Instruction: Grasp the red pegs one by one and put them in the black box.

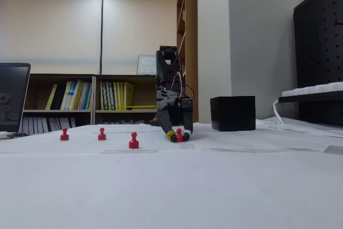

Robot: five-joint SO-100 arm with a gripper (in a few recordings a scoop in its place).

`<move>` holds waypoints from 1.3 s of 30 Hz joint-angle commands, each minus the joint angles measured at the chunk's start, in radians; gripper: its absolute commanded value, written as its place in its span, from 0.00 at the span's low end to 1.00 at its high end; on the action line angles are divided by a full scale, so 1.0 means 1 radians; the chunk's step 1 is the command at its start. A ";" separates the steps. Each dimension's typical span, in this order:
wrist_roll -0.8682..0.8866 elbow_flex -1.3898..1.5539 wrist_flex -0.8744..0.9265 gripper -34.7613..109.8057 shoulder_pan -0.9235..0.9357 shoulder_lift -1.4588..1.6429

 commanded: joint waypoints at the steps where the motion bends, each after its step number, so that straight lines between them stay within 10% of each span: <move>1: -0.103 0.184 0.572 0.24 -0.009 -0.155; 14: -0.589 0.914 1.907 0.24 -0.419 -0.471; 39: -0.755 0.308 1.445 0.32 -0.726 -0.463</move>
